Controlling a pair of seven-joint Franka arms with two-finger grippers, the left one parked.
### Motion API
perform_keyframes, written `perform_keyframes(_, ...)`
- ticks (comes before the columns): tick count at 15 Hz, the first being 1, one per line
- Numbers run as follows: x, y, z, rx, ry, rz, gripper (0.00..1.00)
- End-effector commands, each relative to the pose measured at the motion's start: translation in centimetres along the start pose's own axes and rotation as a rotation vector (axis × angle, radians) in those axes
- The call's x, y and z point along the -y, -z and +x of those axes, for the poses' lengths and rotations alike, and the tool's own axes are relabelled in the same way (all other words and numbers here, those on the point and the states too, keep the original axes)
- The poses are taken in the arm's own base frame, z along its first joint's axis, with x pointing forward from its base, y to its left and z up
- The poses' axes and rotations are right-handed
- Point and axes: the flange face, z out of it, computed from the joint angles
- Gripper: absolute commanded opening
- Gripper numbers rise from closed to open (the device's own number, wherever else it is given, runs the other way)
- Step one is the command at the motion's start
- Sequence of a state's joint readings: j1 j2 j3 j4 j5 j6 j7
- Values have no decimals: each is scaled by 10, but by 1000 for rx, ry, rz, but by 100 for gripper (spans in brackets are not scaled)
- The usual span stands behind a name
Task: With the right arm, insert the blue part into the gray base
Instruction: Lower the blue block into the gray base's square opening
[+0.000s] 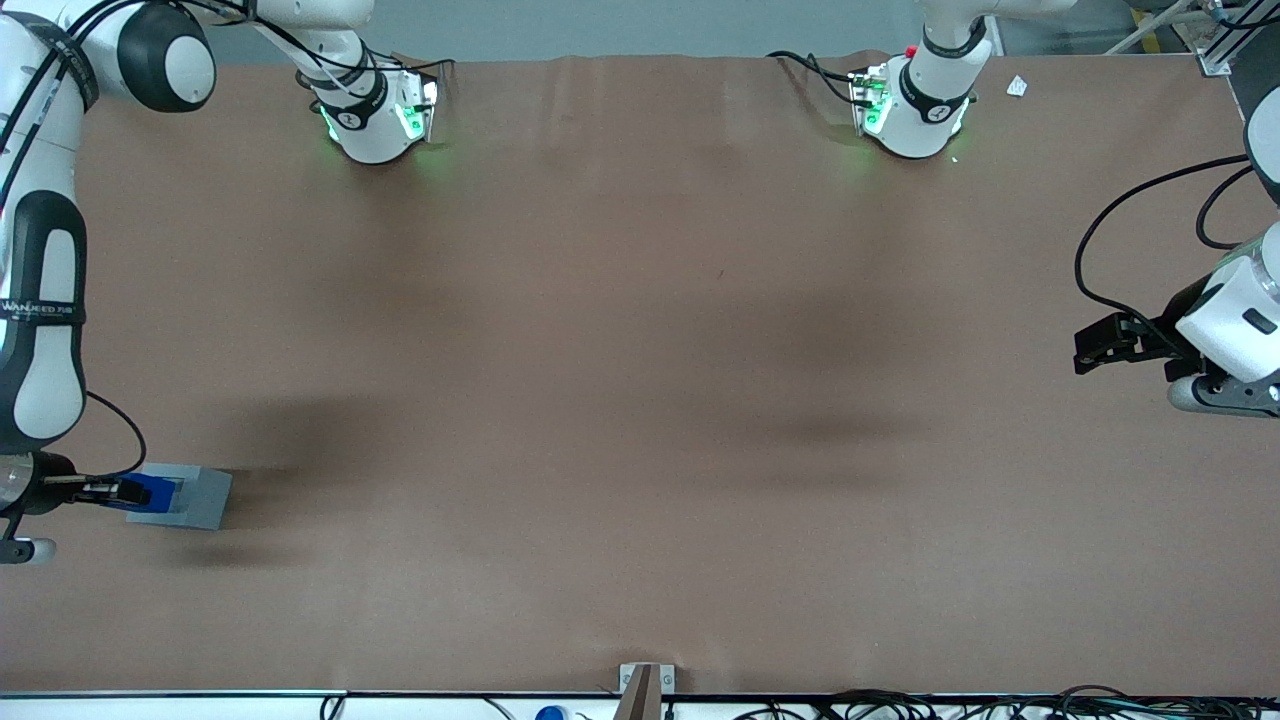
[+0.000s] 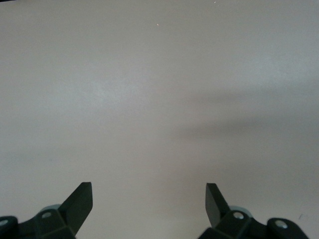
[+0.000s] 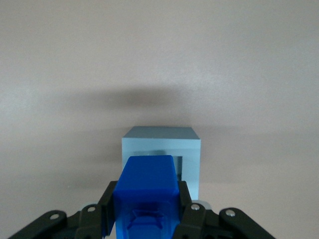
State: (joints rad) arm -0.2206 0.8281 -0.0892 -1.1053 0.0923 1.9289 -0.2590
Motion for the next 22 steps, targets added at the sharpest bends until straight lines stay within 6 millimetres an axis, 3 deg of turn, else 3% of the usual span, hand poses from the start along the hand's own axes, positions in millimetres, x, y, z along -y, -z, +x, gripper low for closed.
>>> perform_keyframes(1, -11, -5, 0, -8, -46, -3, 0)
perform_keyframes(22, -10, -19, -8, 65, -89, 6, 0)
